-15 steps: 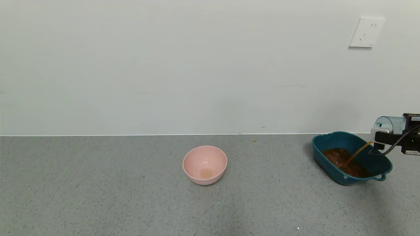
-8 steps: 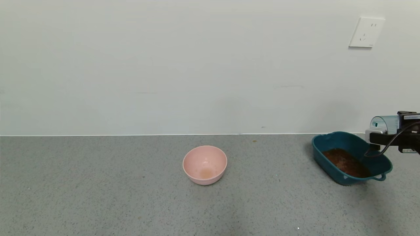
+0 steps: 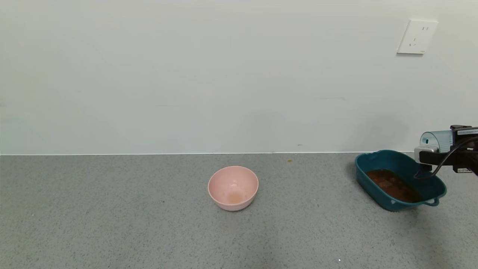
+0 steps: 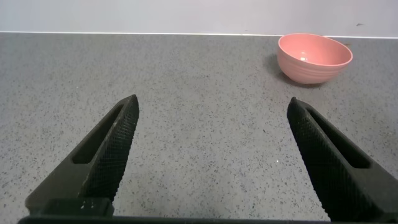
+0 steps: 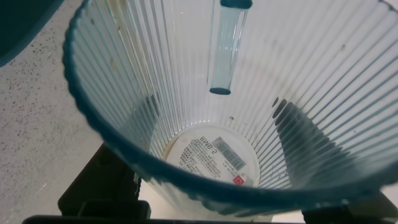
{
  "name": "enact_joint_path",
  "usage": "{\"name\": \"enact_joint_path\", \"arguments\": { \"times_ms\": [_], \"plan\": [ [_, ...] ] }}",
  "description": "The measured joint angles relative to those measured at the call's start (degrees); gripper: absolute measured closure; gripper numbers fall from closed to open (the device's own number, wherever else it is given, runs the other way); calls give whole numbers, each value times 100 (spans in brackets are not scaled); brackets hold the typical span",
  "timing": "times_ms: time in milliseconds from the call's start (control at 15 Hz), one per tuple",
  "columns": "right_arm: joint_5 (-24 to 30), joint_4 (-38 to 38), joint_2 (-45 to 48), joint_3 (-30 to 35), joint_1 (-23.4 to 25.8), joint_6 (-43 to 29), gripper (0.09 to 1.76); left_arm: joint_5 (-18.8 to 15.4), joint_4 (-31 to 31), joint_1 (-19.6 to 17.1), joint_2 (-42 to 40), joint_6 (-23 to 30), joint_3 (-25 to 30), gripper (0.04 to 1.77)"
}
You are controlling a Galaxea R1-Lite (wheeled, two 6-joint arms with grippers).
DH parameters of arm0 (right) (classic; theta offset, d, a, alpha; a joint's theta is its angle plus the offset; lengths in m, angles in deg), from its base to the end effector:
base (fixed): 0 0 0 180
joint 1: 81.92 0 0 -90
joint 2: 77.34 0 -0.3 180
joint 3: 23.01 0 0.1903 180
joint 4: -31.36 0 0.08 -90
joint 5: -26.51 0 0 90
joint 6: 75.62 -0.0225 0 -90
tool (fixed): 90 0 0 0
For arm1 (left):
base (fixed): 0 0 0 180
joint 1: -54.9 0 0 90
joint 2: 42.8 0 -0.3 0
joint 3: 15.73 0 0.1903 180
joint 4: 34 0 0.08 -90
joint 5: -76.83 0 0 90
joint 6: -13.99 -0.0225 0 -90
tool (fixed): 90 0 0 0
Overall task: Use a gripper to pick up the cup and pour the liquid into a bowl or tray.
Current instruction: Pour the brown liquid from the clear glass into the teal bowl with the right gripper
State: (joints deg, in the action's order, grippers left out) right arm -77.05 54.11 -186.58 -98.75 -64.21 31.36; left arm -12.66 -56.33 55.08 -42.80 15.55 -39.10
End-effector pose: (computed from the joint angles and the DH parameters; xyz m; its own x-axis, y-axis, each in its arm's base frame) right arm 0.3391 -0.1138 0.1592 0.8385 -0.5139 -0.1813 -0.3204 -0.1957 -0.9269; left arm -0.0228 0.0003 0.0773 0.9998 0.0058 0.0181 -0.0053 0.9996 -0.0274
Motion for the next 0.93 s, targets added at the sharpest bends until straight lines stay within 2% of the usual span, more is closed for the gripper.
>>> {"name": "enact_joint_path", "arguments": {
  "times_ms": [933],
  "plan": [
    [11,151,-95,48,4,-26,48,1,0,0,0,0,0,9]
  ]
}}
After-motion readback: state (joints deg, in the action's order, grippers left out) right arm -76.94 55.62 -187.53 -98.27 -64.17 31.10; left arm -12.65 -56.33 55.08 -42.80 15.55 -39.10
